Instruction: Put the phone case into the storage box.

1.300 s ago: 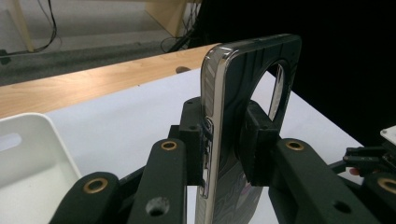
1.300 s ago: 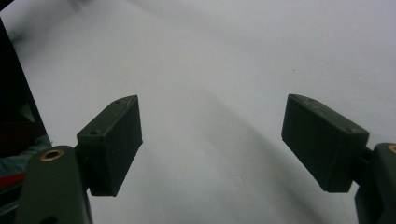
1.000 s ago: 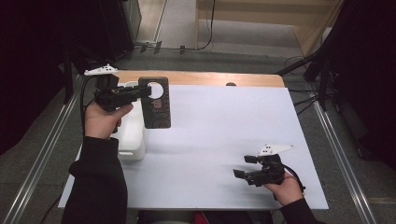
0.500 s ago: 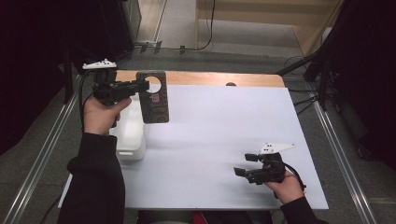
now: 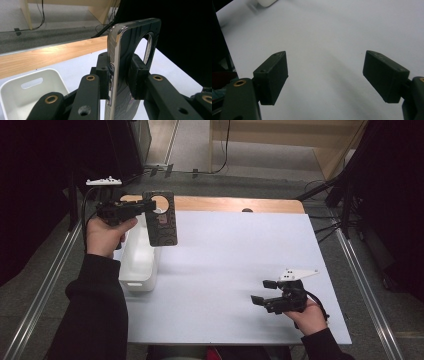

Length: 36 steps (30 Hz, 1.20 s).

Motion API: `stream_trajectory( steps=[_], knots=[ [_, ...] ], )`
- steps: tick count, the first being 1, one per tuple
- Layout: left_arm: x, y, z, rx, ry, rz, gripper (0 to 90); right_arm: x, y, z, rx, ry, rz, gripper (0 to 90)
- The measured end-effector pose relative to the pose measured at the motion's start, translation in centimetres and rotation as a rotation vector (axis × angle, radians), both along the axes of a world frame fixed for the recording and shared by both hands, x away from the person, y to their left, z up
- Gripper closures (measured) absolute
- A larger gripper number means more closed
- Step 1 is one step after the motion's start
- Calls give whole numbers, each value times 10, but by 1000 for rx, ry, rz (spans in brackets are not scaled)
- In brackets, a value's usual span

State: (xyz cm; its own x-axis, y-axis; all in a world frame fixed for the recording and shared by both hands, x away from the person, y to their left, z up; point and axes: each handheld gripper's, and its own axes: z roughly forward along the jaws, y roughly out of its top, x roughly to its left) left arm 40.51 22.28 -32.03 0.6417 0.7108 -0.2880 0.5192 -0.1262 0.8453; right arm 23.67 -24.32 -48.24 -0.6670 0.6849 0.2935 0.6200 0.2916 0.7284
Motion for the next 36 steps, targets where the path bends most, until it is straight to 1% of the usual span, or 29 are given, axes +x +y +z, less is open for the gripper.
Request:
stream_trajectory(
  steps=[3, 5, 6, 8, 12, 15, 16, 18, 22, 29, 30, 32, 34, 36],
  knots=[
    [1, 0, 4, 2, -5, -2, 727, 0, 0, 0, -4, 0, 4, 192],
    [4, 1, 5, 21, -5, 4, 727, -1, 0, 0, 0, -1, 3, 192],
    [7, 2, 5, 17, -11, 1, 727, -1, 0, 0, 2, -2, 3, 192],
    [11, 5, 7, -7, -13, 5, 728, -1, 0, 1, 1, -3, 1, 192],
    [16, 10, 12, 13, -22, 31, 728, -2, -2, 1, -4, -24, 1, 192],
    [22, 13, 15, 30, -22, 37, 728, -2, -3, 0, 1, -21, -4, 192],
    [24, 14, 15, 29, -17, 40, 729, -2, -3, 0, -1, -21, -3, 192],
    [27, 16, 16, 37, -20, 36, 728, -2, -3, 0, -1, -23, 0, 192],
    [33, 21, 17, 29, -18, 46, 729, -2, -4, 0, -1, -24, -2, 192],
    [40, 30, 20, 48, -36, 81, 729, -2, -5, -1, 2, -23, -1, 192],
    [41, 31, 20, 48, -43, 82, 729, -2, -4, -1, 4, -23, 0, 192],
    [44, 33, 20, 41, -59, 67, 728, -2, -4, -1, 5, -20, 1, 192],
    [47, 35, 20, 47, -66, 69, 728, -2, -3, -1, 5, -19, 2, 192],
    [50, 36, 20, 48, -61, 73, 729, -3, -3, 0, 5, -20, 2, 192]
  ],
)
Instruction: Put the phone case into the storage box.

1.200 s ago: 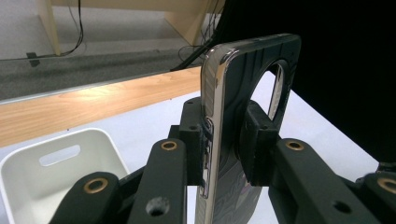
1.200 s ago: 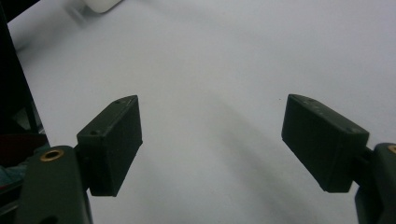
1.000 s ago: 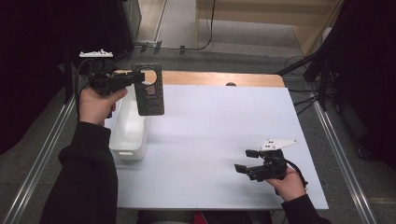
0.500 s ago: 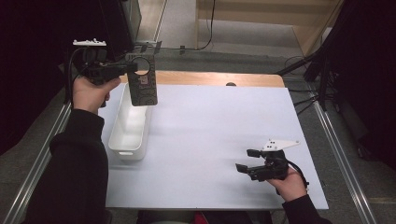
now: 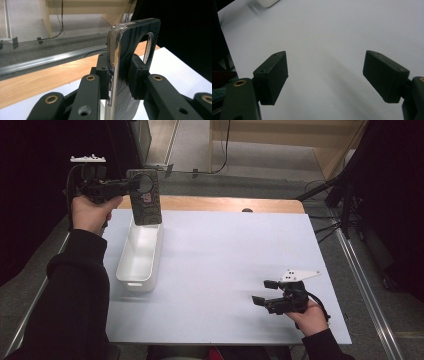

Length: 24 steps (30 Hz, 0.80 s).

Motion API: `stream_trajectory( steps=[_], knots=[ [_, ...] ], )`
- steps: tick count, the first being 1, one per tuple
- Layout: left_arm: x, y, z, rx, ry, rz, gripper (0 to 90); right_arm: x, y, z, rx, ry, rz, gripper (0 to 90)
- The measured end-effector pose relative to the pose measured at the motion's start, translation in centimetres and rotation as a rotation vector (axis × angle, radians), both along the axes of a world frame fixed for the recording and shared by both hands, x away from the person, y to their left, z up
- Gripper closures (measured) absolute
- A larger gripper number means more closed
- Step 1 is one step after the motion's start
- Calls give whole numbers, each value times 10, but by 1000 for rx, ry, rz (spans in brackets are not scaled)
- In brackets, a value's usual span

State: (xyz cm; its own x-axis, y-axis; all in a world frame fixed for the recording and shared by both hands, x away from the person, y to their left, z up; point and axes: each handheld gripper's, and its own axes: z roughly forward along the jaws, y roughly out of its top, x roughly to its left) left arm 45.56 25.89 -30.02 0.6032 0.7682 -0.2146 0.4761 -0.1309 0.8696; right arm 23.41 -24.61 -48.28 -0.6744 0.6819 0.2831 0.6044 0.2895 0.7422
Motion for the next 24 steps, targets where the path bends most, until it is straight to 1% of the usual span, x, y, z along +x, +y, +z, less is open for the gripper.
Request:
stream_trajectory(
  steps=[3, 5, 9, 15, 21, 24],
  knots=[
    [3, 2, -2, -4, 6, 4, 728, 0, 0, 0, -1, -1, -2, 192],
    [6, 4, -4, -18, 18, -2, 728, -1, 0, 0, 0, -3, -2, 192],
    [11, 7, -8, -7, 18, 13, 729, -1, 0, 0, 1, -5, -1, 192],
    [19, 11, -15, -3, 20, 35, 729, -1, 1, 0, 3, -5, 3, 192],
    [23, 16, -20, 5, 16, 53, 728, -2, -1, 1, 11, -7, -1, 192],
    [25, 18, -22, 1, 20, 64, 728, -2, 0, 1, 9, -4, 0, 192]
  ],
)
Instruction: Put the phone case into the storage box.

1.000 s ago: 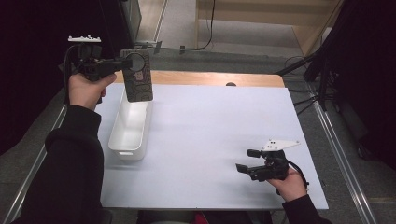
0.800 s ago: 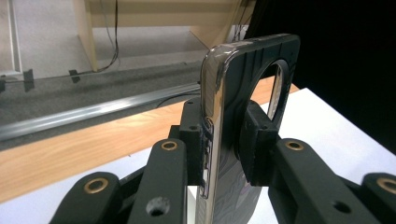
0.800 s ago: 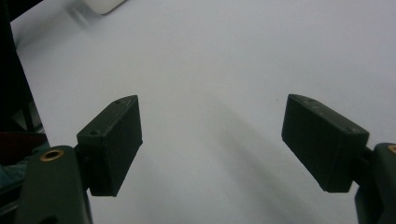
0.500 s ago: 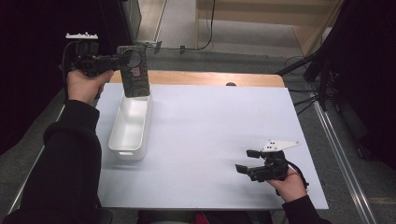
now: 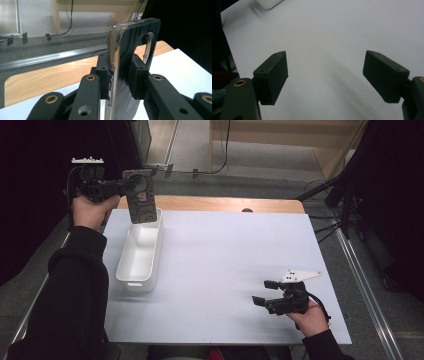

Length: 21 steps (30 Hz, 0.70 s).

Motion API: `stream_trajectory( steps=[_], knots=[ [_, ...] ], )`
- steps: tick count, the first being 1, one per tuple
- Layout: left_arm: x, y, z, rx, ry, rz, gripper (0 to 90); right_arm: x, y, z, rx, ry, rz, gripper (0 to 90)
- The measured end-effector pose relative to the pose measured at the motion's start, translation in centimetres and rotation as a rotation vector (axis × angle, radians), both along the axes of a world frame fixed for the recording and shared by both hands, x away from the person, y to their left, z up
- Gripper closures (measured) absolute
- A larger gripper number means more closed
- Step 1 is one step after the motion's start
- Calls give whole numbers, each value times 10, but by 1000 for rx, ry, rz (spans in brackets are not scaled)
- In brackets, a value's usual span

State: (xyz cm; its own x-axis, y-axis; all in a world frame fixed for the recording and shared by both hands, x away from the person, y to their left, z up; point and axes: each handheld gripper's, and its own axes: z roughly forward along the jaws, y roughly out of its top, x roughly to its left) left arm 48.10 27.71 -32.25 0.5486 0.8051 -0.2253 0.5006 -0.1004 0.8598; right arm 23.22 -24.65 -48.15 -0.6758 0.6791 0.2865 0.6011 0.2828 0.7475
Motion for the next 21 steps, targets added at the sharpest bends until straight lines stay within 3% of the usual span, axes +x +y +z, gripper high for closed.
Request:
stream_trajectory(
  steps=[8, 21],
  knots=[
    [6, 5, -4, -21, -12, 6, 728, 0, -1, 1, 9, -4, -8, 192],
    [14, 11, -14, 1, -8, 22, 727, 0, -1, -1, 10, 0, -5, 192]
  ],
)
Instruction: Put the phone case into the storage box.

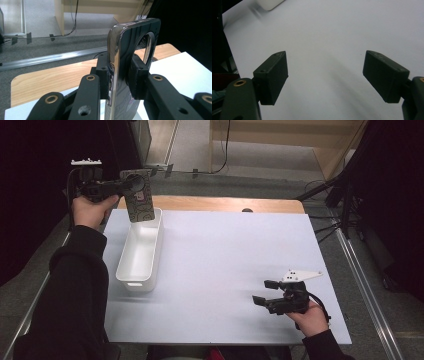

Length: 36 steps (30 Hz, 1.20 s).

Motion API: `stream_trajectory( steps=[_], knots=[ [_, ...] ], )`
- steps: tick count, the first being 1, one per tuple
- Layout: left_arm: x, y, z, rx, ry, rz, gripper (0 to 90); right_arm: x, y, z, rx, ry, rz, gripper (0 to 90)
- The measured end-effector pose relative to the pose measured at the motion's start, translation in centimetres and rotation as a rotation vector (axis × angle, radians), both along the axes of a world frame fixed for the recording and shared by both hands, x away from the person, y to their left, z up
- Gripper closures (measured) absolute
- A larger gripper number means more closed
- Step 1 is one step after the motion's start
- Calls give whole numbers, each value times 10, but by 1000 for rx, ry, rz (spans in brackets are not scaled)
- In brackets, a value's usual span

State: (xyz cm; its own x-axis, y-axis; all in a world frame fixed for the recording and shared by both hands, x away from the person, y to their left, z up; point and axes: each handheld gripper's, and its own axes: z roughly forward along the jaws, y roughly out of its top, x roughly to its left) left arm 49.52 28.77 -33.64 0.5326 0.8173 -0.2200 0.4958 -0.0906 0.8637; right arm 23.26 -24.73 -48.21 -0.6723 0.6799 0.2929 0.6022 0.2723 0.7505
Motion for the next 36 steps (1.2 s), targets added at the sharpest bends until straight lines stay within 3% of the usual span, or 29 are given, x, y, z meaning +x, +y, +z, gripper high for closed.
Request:
stream_trajectory(
  steps=[7, 15, 18, 26, 36],
  knots=[
    [6, -2, -9, 17, -9, -3, 728, 0, 0, 0, 7, 6, -3, 192],
    [10, -3, -22, 5, 8, 0, 728, 0, -2, 0, 14, 3, -15, 192],
    [10, -3, -26, -2, -13, -8, 728, 0, -3, 0, 16, 3, -15, 192],
    [14, -7, -36, 6, 17, -15, 727, 0, -1, 0, 13, 5, -12, 192],
    [16, -10, -47, 12, 24, -7, 726, 0, -1, -1, 12, 9, -7, 192]
  ],
)
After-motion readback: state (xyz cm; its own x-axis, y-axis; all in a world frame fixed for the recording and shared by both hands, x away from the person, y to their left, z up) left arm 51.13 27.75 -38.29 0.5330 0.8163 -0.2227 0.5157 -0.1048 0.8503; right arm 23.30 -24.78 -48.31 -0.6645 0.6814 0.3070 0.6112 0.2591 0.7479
